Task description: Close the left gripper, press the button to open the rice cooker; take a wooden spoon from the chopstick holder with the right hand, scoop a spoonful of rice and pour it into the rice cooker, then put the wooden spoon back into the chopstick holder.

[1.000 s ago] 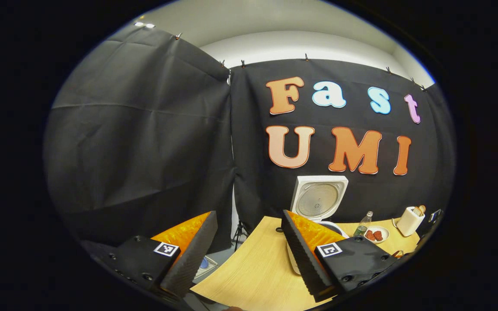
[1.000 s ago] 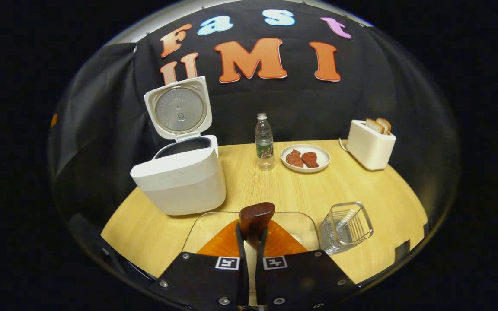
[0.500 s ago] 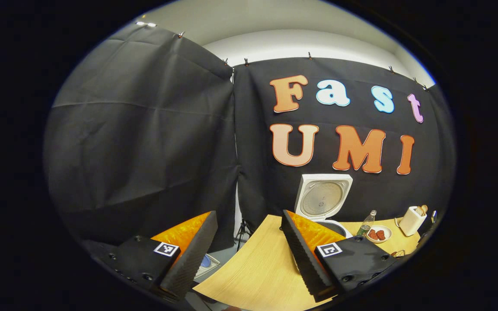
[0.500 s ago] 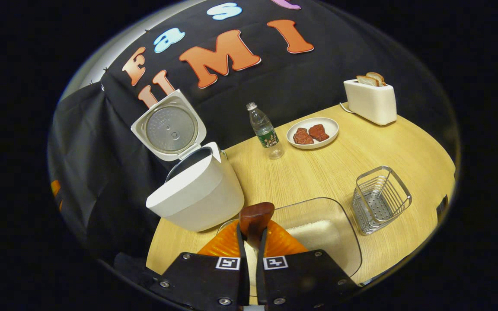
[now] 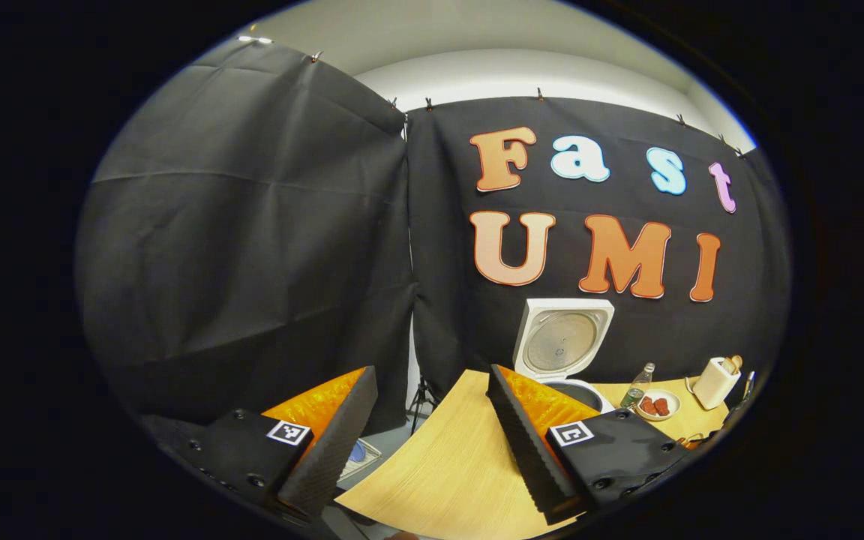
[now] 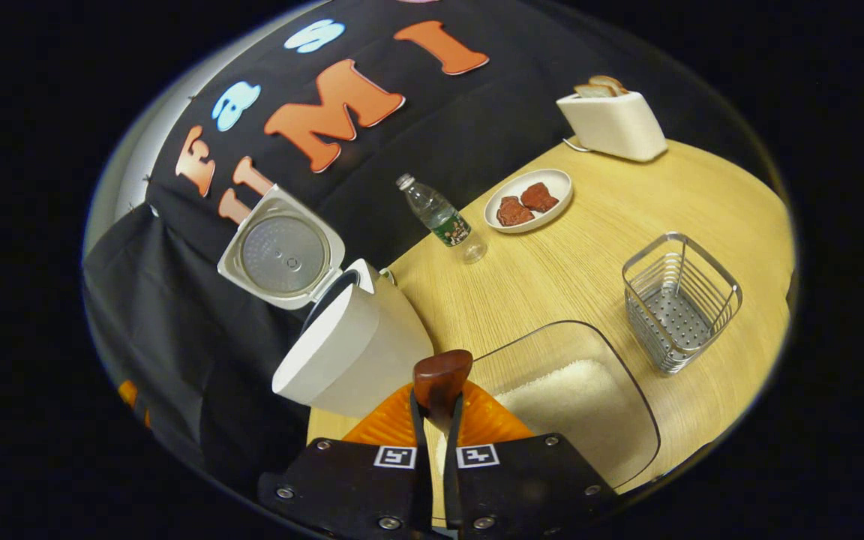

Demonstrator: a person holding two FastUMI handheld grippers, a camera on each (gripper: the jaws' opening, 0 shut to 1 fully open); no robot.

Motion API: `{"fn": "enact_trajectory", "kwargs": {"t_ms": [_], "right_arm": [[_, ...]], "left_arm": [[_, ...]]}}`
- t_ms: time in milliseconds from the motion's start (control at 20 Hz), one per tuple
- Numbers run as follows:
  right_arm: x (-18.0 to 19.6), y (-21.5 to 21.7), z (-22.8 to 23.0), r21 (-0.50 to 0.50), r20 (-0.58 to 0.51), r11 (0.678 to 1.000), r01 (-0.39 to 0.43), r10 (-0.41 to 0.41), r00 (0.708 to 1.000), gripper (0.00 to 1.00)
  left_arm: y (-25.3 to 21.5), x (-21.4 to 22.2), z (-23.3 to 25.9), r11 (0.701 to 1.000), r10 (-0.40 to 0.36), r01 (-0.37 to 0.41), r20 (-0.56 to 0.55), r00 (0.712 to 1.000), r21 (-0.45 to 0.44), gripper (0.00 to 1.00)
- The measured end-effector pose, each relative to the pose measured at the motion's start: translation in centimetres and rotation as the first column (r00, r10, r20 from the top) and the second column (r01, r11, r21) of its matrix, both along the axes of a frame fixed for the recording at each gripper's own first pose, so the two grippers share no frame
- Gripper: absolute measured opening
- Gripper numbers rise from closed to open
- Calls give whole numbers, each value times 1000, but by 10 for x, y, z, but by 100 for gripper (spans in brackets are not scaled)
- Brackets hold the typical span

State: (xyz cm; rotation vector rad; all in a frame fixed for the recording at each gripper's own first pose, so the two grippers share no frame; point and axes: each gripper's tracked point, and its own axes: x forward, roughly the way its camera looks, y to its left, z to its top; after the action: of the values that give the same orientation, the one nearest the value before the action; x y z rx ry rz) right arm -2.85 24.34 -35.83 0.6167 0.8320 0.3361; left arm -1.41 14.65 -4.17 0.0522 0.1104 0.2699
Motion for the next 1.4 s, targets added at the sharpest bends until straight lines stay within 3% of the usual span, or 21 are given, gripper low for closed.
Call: {"fn": "enact_trajectory", "kwargs": {"t_ms": [300, 500, 750, 1000, 1250, 1400], "right_arm": [[5, -33, -1, 172, -107, 976, 135, -118, 987, 5], [7, -48, 13, 240, -126, 955, 174, -147, 981, 5], [8, -64, 31, 346, -179, 907, 241, -188, 966, 5], [12, -76, 40, 368, -190, 891, 267, -209, 959, 6], [18, -75, 64, 445, -220, 843, 302, -223, 950, 5], [23, -71, 77, 444, -203, 847, 292, -222, 954, 5]], "left_arm": [[-3, -1, 0, 1000, -8, 8, 11, 1000, -20, 100], [-9, 3, 3, 1000, -21, 21, 21, 1000, -23, 100], [-16, 6, 3, 998, -40, 41, 32, 999, -42, 100], [-23, 7, 5, 998, -53, 55, 44, 998, -41, 100], [-29, 8, 3, 996, -71, 73, 42, 997, -48, 100], [-29, 6, 2, 996, -79, 81, 43, 996, -48, 100]]}}
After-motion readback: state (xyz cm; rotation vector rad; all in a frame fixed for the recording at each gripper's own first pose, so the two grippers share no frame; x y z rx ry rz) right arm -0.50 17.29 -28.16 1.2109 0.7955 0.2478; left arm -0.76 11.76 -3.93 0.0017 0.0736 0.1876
